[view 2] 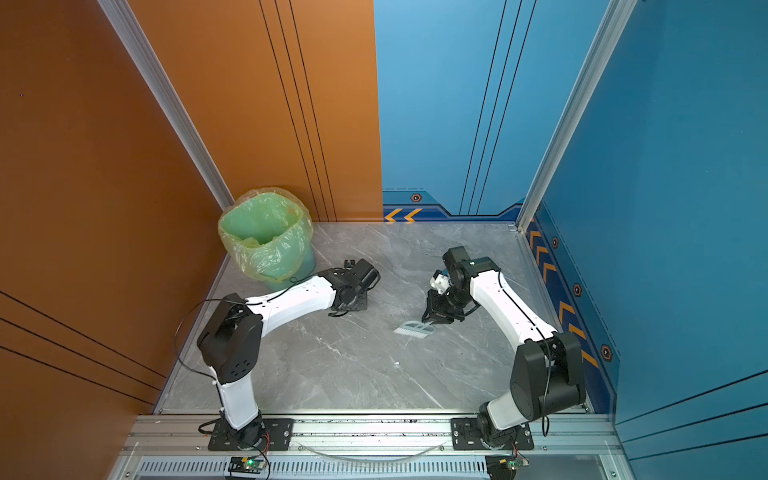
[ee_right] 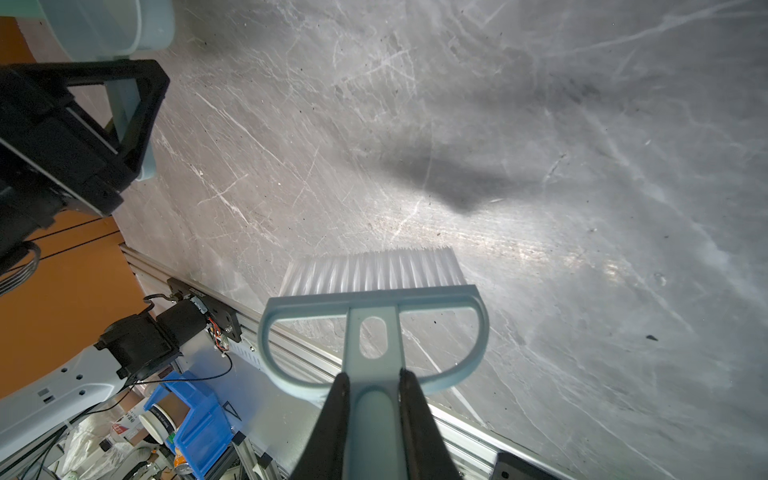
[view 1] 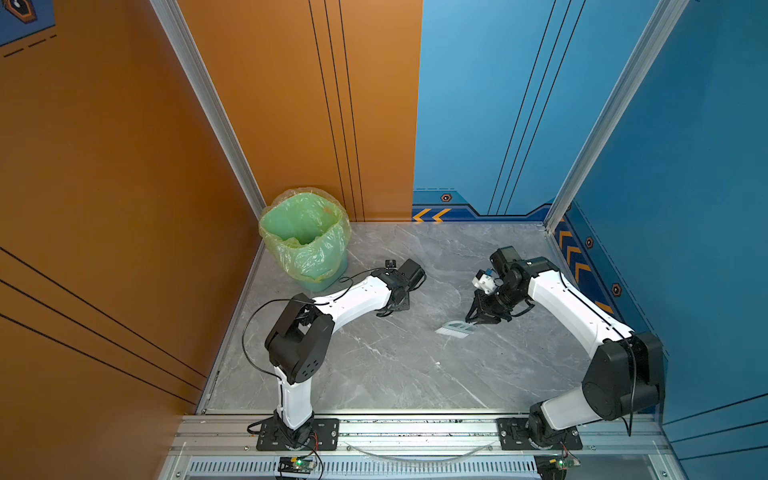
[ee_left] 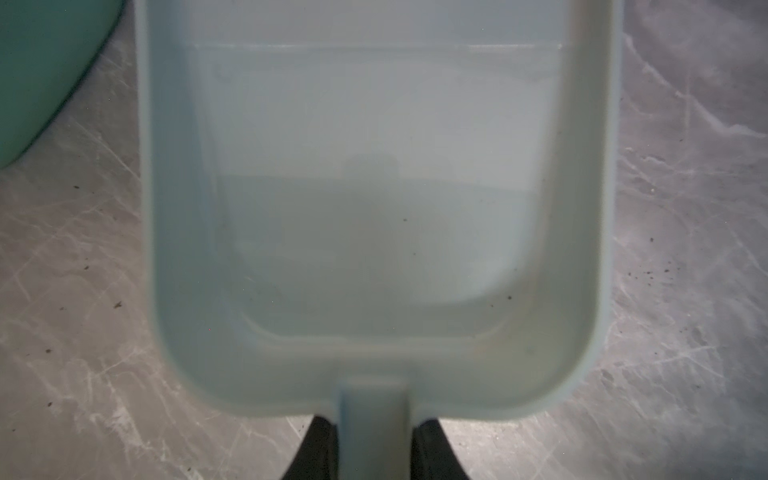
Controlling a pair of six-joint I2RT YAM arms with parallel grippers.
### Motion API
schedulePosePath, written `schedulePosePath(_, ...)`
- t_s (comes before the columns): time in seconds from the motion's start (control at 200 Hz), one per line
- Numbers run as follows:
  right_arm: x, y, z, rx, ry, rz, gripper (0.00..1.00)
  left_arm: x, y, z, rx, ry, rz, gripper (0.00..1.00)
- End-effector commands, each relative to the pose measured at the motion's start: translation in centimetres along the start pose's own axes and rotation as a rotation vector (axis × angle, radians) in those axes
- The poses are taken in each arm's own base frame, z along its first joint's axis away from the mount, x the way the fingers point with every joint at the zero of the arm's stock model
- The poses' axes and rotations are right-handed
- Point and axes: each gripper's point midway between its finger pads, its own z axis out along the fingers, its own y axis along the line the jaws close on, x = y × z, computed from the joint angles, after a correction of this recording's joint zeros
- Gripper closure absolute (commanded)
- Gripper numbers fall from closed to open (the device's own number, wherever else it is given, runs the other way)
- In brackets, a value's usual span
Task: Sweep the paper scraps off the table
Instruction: 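Bring the empty dustpan back and set it on the table with the left gripper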
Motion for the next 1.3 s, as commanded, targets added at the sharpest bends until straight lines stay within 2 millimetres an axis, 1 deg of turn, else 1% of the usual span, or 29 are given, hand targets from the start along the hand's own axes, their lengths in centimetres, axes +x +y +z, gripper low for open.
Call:
schedulePosePath(0.0,0.2,-0.2,0.5,0.021,0.031,-0.001,1.00,0.1,-1.9,0.5,0.040,0.011,0.011,1.00)
schedulePosePath(0.27,-1.0,0.3,1.2,0.036,0.046,-0.005,1.00,1.4,-3.0,2.3,0.071,0.053,0.027,1.00)
schedulePosePath(0.456,-1.8,1.1,1.0,0.037,0.033,-0.015,1.00,1.6,-3.5,2.7,0.085,0.064,0.035,1.00)
schedulePosePath(0.541,-2.2,1.3,0.8,0.034,0.025,-0.015,1.00,1.6,-3.6,2.8,0.088,0.067,0.037,0.86)
schedulePosePath(0.576,-2.3,1.4,0.8,0.033,0.024,-0.015,1.00,1.6,-3.6,2.8,0.086,0.068,0.038,0.76)
schedulePosePath(0.591,-2.4,1.5,0.8,0.032,0.022,-0.016,1.00,1.6,-3.6,2.8,0.087,0.068,0.036,0.74)
schedulePosePath(0.641,-2.5,1.6,0.8,0.033,0.020,-0.016,1.00,1.7,-3.6,2.8,0.087,0.069,0.040,0.73)
schedulePosePath(0.716,-2.7,1.6,0.7,0.032,0.017,-0.014,1.00,1.7,-3.6,2.8,0.089,0.071,0.039,0.67)
schedulePosePath(0.856,-3.0,1.8,0.7,0.031,0.014,-0.017,1.00,1.9,-3.6,2.9,0.092,0.078,0.040,0.66)
schedulePosePath(0.926,-3.2,1.9,0.6,0.031,0.009,-0.017,1.00,2.0,-3.6,2.9,0.092,0.083,0.038,0.61)
schedulePosePath(0.986,-3.4,2.0,0.6,0.032,0.004,-0.021,1.00,2.0,-3.4,2.7,0.093,0.079,0.038,0.61)
schedulePosePath(1.021,-3.6,2.1,0.5,0.034,-0.001,-0.022,1.00,1.8,-3.3,2.4,0.094,0.074,0.036,0.58)
schedulePosePath(1.136,-4.7,2.4,0.0,0.038,-0.034,-0.028,1.00,1.0,-2.9,1.0,0.110,0.044,0.033,0.53)
schedulePosePath(1.297,-6.7,3.4,-1.2,0.040,-0.123,-0.041,1.00,-0.5,-2.6,-2.2,0.158,-0.008,0.036,0.48)
